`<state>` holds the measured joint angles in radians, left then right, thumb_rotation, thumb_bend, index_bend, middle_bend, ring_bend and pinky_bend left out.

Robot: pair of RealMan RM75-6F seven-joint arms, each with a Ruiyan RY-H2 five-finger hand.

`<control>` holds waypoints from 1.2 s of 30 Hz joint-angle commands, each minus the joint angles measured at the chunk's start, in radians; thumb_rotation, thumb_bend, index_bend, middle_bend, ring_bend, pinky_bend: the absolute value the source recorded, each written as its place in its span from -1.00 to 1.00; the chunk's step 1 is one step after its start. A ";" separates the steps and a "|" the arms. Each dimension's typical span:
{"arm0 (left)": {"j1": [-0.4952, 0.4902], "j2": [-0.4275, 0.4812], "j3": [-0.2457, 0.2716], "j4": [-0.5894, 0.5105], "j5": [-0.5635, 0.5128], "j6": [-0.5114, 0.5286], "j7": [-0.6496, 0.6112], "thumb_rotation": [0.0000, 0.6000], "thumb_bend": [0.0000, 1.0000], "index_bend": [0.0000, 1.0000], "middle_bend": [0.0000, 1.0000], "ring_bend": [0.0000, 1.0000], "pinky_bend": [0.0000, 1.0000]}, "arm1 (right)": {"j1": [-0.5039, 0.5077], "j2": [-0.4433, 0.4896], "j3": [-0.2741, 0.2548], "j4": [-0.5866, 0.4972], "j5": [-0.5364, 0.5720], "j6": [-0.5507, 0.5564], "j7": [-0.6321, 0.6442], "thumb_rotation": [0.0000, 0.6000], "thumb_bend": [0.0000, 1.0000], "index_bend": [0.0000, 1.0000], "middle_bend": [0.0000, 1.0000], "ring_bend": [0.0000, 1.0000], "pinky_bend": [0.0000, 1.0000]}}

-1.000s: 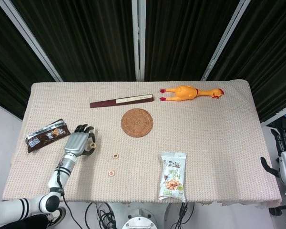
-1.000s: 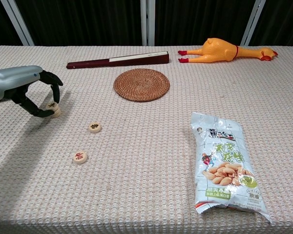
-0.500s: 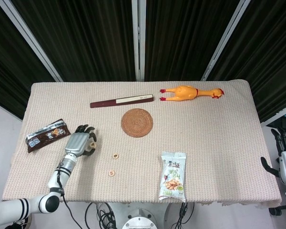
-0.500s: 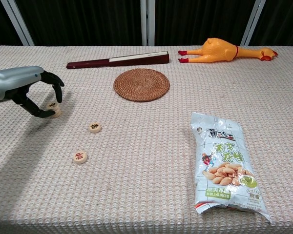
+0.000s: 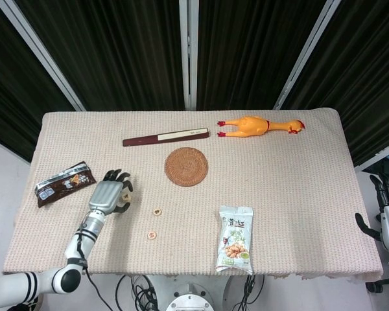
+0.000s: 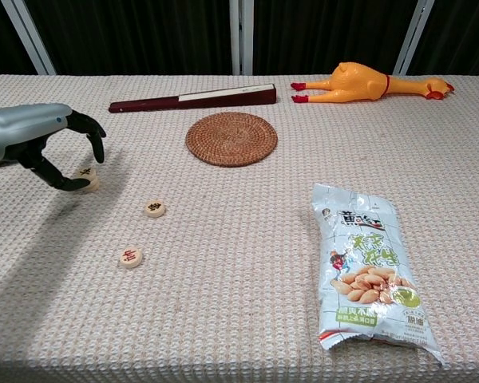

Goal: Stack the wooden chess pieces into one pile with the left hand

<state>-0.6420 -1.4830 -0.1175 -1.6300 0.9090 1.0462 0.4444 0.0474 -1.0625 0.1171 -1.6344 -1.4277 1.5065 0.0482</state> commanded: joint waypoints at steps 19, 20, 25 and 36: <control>0.013 0.042 0.025 -0.053 -0.068 0.028 0.078 1.00 -0.43 -0.29 -0.78 -1.00 -1.00 | -0.002 0.005 -0.002 -0.002 -0.005 0.002 0.009 1.00 -0.51 -1.00 -1.00 -1.00 -1.00; 0.013 0.042 0.025 -0.052 -0.068 0.027 0.076 1.00 -0.43 -0.29 -0.78 -1.00 -1.00 | -0.002 0.005 -0.002 -0.002 -0.005 0.002 0.009 1.00 -0.51 -1.00 -1.00 -1.00 -1.00; 0.014 0.042 0.027 -0.050 -0.062 0.023 0.066 1.00 -0.43 -0.29 -0.79 -1.00 -1.00 | -0.001 0.005 -0.001 -0.003 -0.004 0.000 0.008 1.00 -0.51 -1.00 -1.00 -1.00 -1.00; 0.013 0.031 0.028 -0.043 -0.044 0.025 0.055 1.00 -0.43 -0.29 -0.79 -1.00 -1.00 | -0.002 0.005 0.001 -0.001 -0.001 0.002 0.010 1.00 -0.51 -1.00 -1.00 -1.00 -1.00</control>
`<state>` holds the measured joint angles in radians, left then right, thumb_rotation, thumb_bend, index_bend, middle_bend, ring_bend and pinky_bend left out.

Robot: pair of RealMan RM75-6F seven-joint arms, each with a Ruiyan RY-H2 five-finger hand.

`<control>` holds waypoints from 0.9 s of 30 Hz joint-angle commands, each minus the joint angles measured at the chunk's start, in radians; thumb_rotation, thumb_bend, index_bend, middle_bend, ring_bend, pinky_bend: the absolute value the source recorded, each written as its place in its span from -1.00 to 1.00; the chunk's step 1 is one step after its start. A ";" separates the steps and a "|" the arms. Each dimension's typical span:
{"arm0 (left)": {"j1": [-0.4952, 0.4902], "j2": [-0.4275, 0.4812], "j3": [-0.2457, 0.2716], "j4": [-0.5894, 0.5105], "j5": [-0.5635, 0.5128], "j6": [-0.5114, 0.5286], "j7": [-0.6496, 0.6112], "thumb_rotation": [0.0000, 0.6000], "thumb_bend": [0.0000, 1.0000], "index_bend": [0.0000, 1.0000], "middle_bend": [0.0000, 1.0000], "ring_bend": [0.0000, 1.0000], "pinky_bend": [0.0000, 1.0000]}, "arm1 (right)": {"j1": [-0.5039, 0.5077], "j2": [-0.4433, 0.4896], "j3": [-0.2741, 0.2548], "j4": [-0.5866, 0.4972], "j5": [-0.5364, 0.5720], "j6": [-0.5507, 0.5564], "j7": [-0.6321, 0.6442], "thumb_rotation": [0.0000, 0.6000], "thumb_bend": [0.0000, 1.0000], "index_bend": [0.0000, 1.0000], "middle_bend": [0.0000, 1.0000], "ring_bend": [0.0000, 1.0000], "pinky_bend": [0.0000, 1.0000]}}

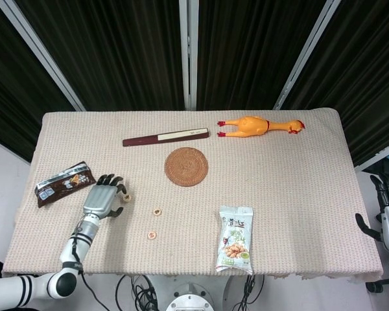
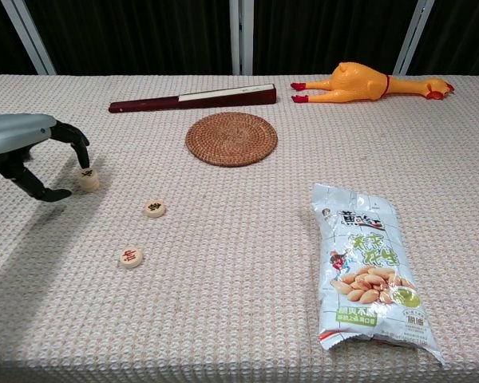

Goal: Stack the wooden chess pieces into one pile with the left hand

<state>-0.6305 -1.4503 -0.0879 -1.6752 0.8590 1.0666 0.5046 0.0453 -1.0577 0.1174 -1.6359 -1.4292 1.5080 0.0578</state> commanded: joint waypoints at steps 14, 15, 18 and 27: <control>0.001 -0.030 0.002 -0.052 0.134 0.037 -0.024 1.00 -0.47 -0.39 -0.80 -1.00 -1.00 | -0.004 0.000 0.001 0.000 -0.006 0.012 0.007 1.00 -0.51 -1.00 -1.00 -1.00 -1.00; -0.005 -0.039 0.004 -0.055 0.143 0.035 -0.015 1.00 -0.47 -0.39 -0.80 -1.00 -1.00 | -0.005 0.001 0.001 0.000 -0.006 0.013 0.009 1.00 -0.51 -1.00 -1.00 -1.00 -1.00; -0.021 -0.068 0.002 -0.047 0.146 0.025 0.009 1.00 -0.47 -0.36 -0.80 -1.00 -1.00 | -0.007 0.004 0.001 0.000 -0.009 0.017 0.016 1.00 -0.51 -1.00 -1.00 -1.00 -1.00; -0.071 -0.164 -0.013 0.026 0.099 -0.023 0.064 1.00 -0.47 -0.28 -0.80 -1.00 -1.00 | -0.018 0.014 0.002 0.005 -0.018 0.036 0.054 1.00 -0.51 -1.00 -1.00 -1.00 -1.00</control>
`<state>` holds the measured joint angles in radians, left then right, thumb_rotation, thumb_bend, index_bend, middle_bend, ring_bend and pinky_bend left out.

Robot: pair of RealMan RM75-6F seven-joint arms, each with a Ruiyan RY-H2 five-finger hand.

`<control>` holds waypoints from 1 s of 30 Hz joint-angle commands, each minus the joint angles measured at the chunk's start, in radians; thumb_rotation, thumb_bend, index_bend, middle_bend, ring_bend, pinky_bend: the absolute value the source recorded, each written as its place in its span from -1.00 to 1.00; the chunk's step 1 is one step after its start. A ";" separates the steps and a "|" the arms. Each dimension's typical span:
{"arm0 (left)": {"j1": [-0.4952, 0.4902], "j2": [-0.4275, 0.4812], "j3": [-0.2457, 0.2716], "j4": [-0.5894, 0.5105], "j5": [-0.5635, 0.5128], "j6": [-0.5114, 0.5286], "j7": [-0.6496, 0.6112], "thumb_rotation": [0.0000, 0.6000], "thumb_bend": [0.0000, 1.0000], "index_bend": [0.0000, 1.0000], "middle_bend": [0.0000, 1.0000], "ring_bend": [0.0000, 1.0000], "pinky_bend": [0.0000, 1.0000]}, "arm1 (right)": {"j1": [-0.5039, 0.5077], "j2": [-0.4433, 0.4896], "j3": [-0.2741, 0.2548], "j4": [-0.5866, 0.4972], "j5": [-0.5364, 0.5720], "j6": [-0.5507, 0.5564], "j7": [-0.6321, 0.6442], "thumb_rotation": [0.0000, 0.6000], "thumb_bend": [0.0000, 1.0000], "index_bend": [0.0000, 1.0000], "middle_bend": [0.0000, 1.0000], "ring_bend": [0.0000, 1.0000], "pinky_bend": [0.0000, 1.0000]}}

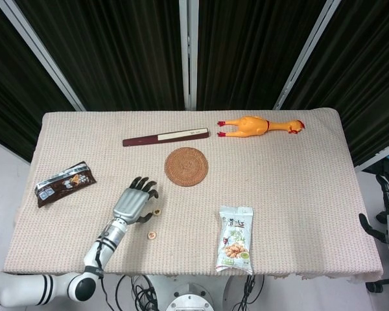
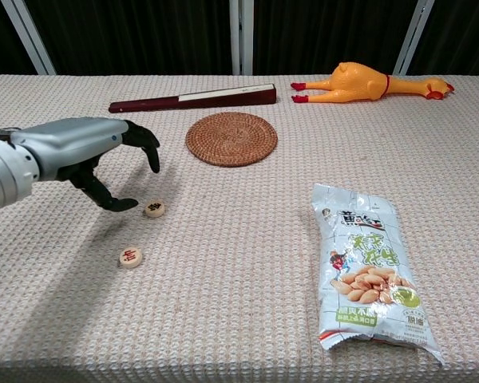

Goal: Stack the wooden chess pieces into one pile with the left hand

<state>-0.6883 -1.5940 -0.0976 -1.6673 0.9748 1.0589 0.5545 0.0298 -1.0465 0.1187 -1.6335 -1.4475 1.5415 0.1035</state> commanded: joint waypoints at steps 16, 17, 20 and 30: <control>-0.016 -0.044 0.004 0.056 -0.017 -0.032 -0.019 1.00 -0.47 -0.10 -0.79 -1.00 -1.00 | -0.003 0.009 0.004 0.006 0.003 -0.001 0.028 1.00 -0.51 -1.00 -1.00 -1.00 -1.00; -0.015 -0.044 0.004 0.056 -0.014 -0.033 -0.024 1.00 -0.47 -0.10 -0.79 -1.00 -1.00 | -0.004 0.009 0.004 0.006 0.003 0.000 0.027 1.00 -0.51 -1.00 -1.00 -1.00 -1.00; -0.013 -0.045 0.007 0.061 -0.010 -0.038 -0.038 1.00 -0.47 -0.09 -0.79 -1.00 -1.00 | -0.004 0.008 0.003 0.005 0.002 0.001 0.024 1.00 -0.51 -1.00 -1.00 -1.00 -1.00; -0.011 -0.055 0.003 0.082 -0.005 -0.050 -0.070 1.00 -0.47 -0.09 -0.79 -1.00 -1.00 | -0.005 0.010 0.004 0.006 0.002 0.000 0.029 1.00 -0.51 -1.00 -1.00 -1.00 -1.00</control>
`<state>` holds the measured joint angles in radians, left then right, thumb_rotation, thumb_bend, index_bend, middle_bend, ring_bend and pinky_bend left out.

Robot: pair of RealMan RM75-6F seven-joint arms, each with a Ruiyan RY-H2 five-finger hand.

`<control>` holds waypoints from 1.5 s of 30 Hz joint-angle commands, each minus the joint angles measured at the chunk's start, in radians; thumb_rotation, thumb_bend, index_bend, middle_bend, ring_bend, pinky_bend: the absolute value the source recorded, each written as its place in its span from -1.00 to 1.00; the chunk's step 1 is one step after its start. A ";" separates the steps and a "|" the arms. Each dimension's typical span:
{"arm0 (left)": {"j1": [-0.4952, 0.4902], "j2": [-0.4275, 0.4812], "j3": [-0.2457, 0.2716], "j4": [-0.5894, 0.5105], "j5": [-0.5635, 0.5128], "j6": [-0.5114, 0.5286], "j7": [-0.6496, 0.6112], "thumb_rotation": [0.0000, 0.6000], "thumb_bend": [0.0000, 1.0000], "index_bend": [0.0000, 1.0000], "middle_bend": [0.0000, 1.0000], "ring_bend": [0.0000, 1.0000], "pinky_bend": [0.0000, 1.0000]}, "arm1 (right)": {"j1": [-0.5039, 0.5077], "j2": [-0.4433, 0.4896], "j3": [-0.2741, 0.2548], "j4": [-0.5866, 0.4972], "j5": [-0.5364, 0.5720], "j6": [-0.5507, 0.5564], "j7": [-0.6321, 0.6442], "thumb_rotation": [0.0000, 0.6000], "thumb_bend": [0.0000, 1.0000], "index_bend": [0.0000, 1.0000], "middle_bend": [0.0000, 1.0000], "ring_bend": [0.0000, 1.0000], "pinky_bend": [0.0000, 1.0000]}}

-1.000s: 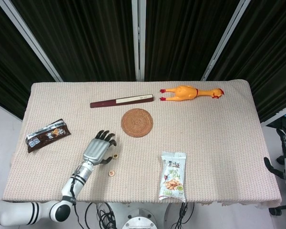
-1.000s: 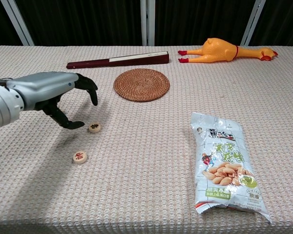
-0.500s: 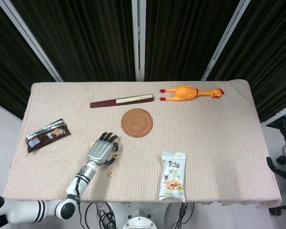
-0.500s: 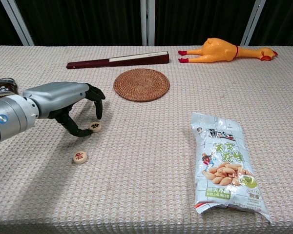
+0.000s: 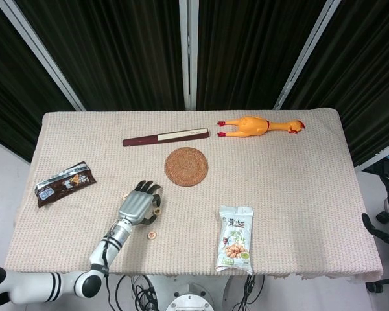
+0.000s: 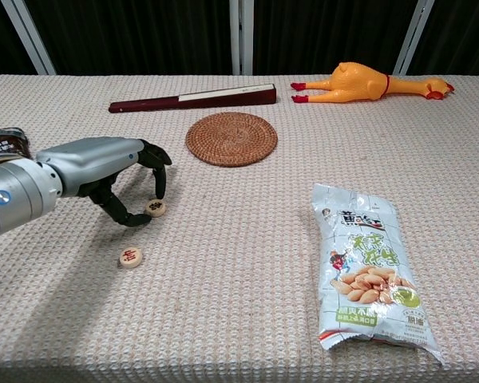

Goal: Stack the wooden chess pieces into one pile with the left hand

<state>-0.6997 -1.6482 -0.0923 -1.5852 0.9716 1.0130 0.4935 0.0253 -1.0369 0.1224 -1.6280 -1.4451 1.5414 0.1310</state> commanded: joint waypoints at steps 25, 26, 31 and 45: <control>0.050 0.111 -0.027 -0.118 -0.009 0.107 0.009 1.00 -0.45 0.01 -0.75 -1.00 -1.00 | 0.002 -0.005 -0.001 -0.001 0.000 -0.005 -0.016 1.00 -0.51 -1.00 -1.00 -1.00 -1.00; 0.055 0.120 -0.028 -0.123 -0.013 0.111 0.008 1.00 -0.45 0.01 -0.75 -1.00 -1.00 | 0.003 -0.005 -0.001 -0.001 0.000 -0.006 -0.020 1.00 -0.51 -1.00 -1.00 -1.00 -1.00; 0.070 0.159 -0.028 -0.130 -0.035 0.109 -0.005 1.00 -0.45 0.01 -0.75 -1.00 -1.00 | 0.007 -0.010 -0.003 -0.003 0.004 -0.015 -0.036 1.00 -0.51 -1.00 -1.00 -1.00 -1.00; 0.082 0.160 -0.034 -0.060 -0.045 0.073 -0.071 1.00 -0.45 0.01 -0.75 -1.00 -1.00 | 0.010 -0.014 0.000 -0.003 0.012 -0.019 -0.045 1.00 -0.51 -1.00 -1.00 -1.00 -1.00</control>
<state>-0.6177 -1.4866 -0.1248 -1.6461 0.9260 1.0878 0.4239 0.0354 -1.0507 0.1226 -1.6313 -1.4337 1.5222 0.0856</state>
